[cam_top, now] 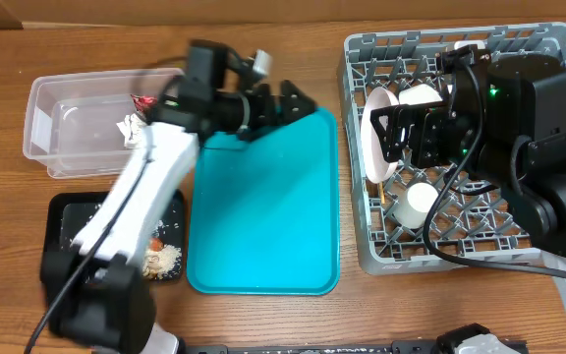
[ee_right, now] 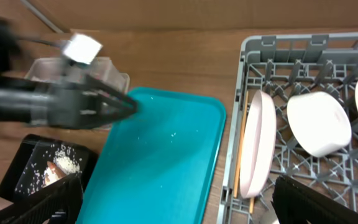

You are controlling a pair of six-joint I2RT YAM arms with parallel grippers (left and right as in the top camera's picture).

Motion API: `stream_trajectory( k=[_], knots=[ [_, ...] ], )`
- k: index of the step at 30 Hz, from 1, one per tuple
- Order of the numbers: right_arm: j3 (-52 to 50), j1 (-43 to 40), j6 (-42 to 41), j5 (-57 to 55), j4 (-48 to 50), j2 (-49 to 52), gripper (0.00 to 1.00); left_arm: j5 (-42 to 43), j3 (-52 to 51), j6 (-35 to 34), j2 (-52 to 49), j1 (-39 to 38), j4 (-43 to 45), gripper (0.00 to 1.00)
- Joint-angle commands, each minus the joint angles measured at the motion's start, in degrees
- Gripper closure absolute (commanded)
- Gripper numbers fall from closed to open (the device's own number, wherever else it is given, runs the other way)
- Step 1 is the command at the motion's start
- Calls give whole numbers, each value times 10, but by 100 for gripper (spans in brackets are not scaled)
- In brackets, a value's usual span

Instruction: Sort waste into correct bins and load items into the dishwasher

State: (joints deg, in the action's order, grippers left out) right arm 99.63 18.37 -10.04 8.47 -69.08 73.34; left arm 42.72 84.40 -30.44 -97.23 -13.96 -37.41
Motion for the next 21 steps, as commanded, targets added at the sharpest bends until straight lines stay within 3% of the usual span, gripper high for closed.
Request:
stream_trajectory(
  k=[1, 4, 7, 11, 16, 21],
  knots=[
    [1, -1, 0, -5, 1, -7, 0, -196, 85, 163, 86, 8, -156, 0],
    [1, -1, 0, -5, 1, -7, 0, -327, 137, 204, 133, 5, -295, 0],
    [1, -1, 0, -5, 2, -7, 0, -406, 168, 203, 177, 0, -386, 0],
    [1, -1, 0, -5, 1, -7, 0, -405, 174, 193, 240, 0, -444, 0],
    [1, -1, 0, -5, 1, -7, 0, -371, 174, 176, 286, 1, -449, 0],
    [1, -1, 0, -5, 1, -7, 0, -396, 174, 226, 296, 1, -499, 0]
  ],
)
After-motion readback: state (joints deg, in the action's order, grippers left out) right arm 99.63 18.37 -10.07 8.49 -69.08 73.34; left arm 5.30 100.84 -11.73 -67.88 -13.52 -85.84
